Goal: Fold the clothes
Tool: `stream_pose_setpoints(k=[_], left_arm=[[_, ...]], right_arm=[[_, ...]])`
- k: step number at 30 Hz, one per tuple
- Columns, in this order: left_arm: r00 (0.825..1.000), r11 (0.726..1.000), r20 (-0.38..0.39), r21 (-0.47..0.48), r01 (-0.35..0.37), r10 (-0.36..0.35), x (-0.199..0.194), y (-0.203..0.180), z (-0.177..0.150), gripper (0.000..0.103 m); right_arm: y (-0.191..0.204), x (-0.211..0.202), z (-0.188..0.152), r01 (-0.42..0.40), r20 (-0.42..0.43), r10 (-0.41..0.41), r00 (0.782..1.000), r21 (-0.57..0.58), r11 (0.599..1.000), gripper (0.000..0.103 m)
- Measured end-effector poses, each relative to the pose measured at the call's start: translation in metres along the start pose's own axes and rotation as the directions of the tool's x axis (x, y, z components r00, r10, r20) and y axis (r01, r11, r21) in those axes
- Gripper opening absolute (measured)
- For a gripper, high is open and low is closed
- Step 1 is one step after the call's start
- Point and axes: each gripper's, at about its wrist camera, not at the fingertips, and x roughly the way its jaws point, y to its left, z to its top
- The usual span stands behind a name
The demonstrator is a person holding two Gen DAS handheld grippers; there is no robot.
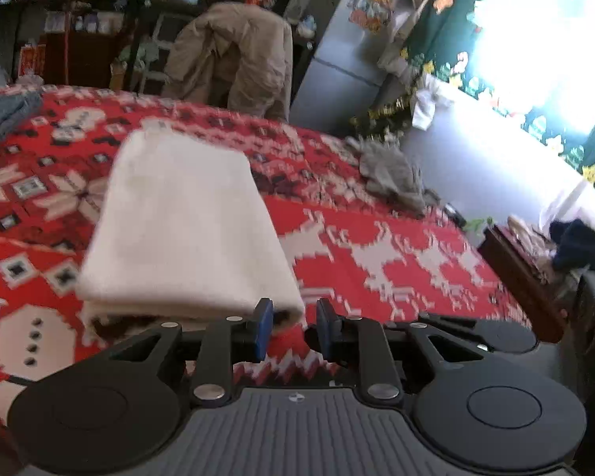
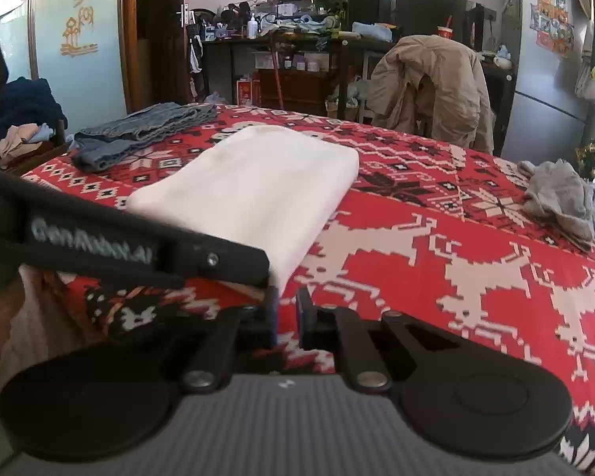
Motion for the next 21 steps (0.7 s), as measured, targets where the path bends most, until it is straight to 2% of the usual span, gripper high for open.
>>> stream_pose_setpoints(k=[3, 6, 8, 12, 15, 20, 21], left_arm=[[0.998, 0.999, 0.04, 0.021, -0.049, 0.048, 0.001, 0.0, 0.009, 0.022], [0.997, 0.997, 0.02, 0.034, -0.069, 0.068, 0.011, 0.002, 0.01, 0.022], [0.997, 0.996, 0.006, 0.043, -0.082, 0.082, 0.017, 0.003, 0.01, 0.022], [0.997, 0.995, -0.008, 0.063, -0.08, 0.081, 0.022, 0.001, 0.006, 0.022], [0.998, 0.996, -0.028, 0.073, -0.05, 0.053, 0.02, -0.003, 0.0, 0.022], [0.997, 0.992, -0.042, 0.113, -0.057, 0.062, 0.013, -0.01, -0.005, 0.022], [0.997, 0.992, -0.044, 0.114, -0.056, 0.062, 0.01, -0.01, -0.005, 0.022]], right_arm=[[-0.004, -0.001, 0.003, 0.033, 0.022, -0.033, 0.999, 0.014, 0.999, 0.013], [-0.014, 0.01, 0.007, 0.075, 0.015, -0.076, 0.997, 0.057, 0.996, 0.013], [-0.019, 0.018, 0.011, 0.075, 0.022, -0.077, 0.997, 0.086, 0.993, 0.013], [-0.017, 0.026, 0.011, 0.04, 0.011, -0.041, 0.999, 0.099, 0.994, 0.013], [-0.007, 0.018, 0.008, 0.012, 0.011, -0.013, 1.0, 0.069, 0.998, 0.012], [0.008, 0.004, 0.003, -0.058, -0.011, 0.058, 0.998, 0.02, 0.998, 0.012], [0.01, 0.002, 0.002, -0.044, -0.011, 0.044, 0.999, 0.005, 0.999, 0.012]])
